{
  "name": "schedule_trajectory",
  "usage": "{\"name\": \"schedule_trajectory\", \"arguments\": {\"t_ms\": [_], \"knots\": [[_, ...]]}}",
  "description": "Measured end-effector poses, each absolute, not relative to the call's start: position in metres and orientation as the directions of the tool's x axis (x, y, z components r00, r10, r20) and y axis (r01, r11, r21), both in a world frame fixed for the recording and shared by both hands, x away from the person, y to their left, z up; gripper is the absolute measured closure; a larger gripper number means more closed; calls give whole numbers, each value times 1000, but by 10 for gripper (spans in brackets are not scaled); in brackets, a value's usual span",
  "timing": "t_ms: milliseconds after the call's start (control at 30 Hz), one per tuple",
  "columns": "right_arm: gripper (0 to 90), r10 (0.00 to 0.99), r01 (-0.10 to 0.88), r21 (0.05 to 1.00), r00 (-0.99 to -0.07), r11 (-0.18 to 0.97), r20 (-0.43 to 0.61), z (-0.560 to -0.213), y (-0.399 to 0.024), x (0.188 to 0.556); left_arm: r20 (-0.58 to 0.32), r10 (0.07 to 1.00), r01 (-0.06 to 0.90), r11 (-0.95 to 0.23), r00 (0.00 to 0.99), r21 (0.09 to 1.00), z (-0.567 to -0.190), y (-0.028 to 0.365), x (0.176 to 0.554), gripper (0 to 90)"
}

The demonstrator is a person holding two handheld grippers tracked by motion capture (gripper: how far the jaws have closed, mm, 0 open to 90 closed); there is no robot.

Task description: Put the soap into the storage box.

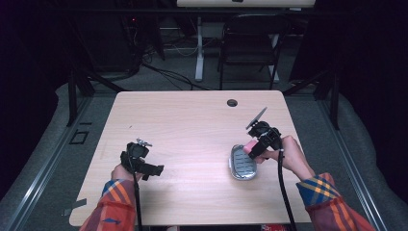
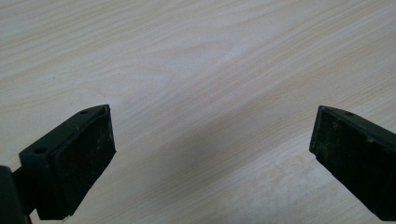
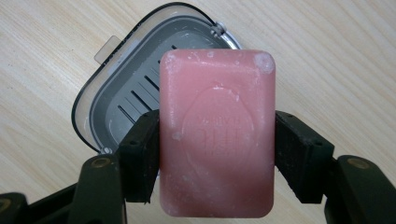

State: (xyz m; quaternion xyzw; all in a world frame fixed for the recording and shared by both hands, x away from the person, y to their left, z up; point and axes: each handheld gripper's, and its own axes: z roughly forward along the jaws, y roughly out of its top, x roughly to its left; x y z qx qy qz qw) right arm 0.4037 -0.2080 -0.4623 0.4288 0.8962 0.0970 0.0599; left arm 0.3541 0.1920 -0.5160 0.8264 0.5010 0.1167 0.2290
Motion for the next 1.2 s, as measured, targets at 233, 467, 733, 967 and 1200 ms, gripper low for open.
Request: {"name": "schedule_trajectory", "arguments": {"t_ms": [233, 467, 733, 967, 1200], "knots": [[373, 787, 765, 216, -616, 607, -31, -469, -201, 407, -35, 880, 774, -396, 473, 495, -516, 192, 354, 0], [373, 788, 768, 199, -614, 609, -41, -477, -192, 408, -33, 879, 772, -398, 475, 496, -516, 192, 354, 0], [371, 793, 776, 177, -606, 605, -53, -484, -187, 410, -33, 878, 772, -402, 478, 492, -516, 191, 354, 0], [365, 793, 775, 189, -608, 603, -36, -486, -182, 408, -35, 877, 772, -402, 479, 492, -517, 191, 354, 0], [399, 793, 780, 194, -609, 595, 14, -482, -184, 405, -34, 876, 772, -404, 481, 491, -516, 191, 353, 0]]}}
